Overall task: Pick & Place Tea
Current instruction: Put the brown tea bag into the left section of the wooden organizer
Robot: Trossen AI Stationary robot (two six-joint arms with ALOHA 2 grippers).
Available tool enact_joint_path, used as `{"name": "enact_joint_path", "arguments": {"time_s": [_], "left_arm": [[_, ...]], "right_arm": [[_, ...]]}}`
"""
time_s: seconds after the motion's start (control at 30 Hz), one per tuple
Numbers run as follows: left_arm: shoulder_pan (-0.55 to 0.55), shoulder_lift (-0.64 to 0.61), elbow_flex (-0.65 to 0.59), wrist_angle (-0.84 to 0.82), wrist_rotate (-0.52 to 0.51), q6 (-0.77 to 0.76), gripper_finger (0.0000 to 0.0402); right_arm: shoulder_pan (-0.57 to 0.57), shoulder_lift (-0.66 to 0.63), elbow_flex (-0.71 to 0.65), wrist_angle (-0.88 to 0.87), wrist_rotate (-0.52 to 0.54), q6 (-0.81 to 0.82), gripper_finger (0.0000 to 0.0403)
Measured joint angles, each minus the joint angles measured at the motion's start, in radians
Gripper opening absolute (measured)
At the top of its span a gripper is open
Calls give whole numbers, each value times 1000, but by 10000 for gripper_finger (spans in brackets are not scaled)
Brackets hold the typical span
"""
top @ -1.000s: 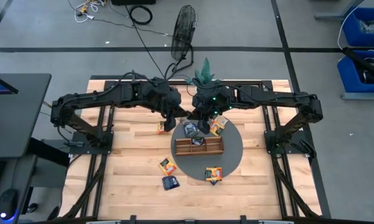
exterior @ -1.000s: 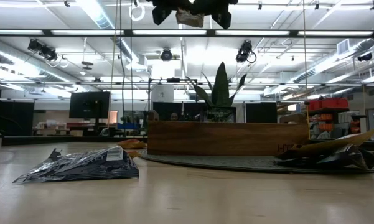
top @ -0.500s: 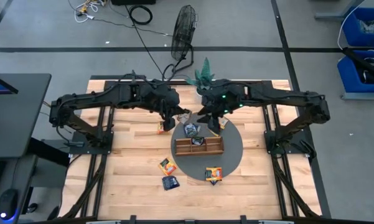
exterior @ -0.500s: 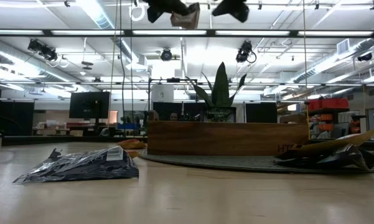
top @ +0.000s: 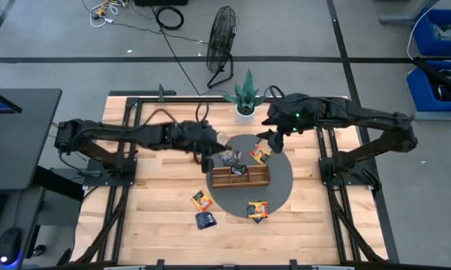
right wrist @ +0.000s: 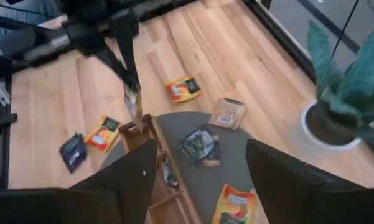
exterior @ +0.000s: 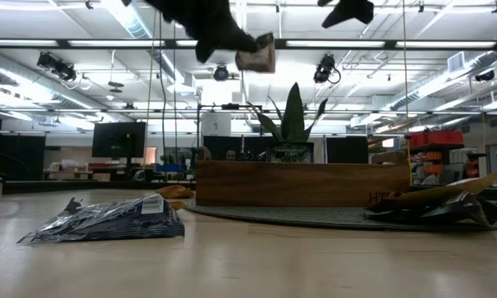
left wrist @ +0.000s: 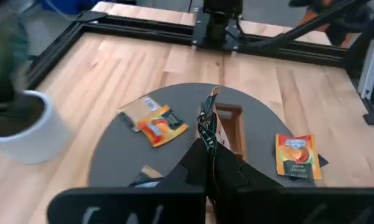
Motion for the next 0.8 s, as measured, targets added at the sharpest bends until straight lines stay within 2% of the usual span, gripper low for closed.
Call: {"name": "enact_joint_path", "arguments": {"time_s": [0.27,0.47,0.57,0.8], "left_arm": [[-46,3,-268,317,-99,-49,2],[-68,18,-397,479,-130,-88,2],[-81,40,-428,577,-147,-104,2],[-108,129,-433,659,-160,-104,2]], "right_arm": [[0,-51,-245,212,-36,131,212],[2,-47,-306,335,-98,184,199],[2,-48,-306,368,-90,185,198],[0,-48,-306,393,-88,185,197]]}}
